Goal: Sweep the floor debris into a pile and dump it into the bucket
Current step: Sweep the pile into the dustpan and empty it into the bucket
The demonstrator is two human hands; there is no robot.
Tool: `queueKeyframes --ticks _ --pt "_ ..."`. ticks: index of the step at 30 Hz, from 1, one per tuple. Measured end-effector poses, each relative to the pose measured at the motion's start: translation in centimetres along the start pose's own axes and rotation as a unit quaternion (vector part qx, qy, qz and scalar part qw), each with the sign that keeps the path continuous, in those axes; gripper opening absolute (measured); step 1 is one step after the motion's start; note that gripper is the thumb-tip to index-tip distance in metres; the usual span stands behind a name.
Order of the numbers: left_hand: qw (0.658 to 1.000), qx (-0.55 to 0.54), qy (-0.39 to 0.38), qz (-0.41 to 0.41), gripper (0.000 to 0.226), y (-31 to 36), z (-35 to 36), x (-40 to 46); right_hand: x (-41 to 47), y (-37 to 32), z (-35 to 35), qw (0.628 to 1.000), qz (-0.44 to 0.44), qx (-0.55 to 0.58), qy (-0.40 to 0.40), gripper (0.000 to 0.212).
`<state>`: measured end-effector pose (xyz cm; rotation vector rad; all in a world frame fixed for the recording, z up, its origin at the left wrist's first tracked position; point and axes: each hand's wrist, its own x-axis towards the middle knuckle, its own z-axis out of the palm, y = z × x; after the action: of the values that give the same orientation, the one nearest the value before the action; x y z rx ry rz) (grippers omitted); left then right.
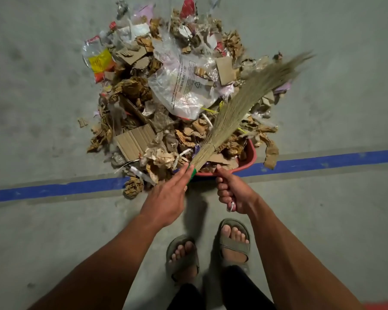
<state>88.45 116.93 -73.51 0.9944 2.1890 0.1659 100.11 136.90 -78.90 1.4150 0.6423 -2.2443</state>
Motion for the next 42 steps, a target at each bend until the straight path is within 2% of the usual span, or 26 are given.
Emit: queueKeyframes --ticks 10,16,23,42 --pt "1.0 0.017 -0.002 0.011 0.077 2.6 -2.3 -2.3 -6.2 -0.2 2.0 1.0 -0.019 -0.001 -0.003 0.046" --pt "0.998 0.059 -0.003 0.015 0.075 5.9 -6.3 -6.8 -12.3 0.8 3.7 0.999 -0.028 0.03 0.009 0.046" --pt "0.998 0.059 0.001 0.027 0.075 8.5 -10.5 -10.2 -18.1 0.5 6.1 0.996 -0.04 0.074 0.008 0.046" --pt "0.999 0.037 0.013 0.013 0.068 8.6 -11.4 -11.9 -19.3 1.0 8.8 0.997 -0.027 0.065 0.034 0.045"
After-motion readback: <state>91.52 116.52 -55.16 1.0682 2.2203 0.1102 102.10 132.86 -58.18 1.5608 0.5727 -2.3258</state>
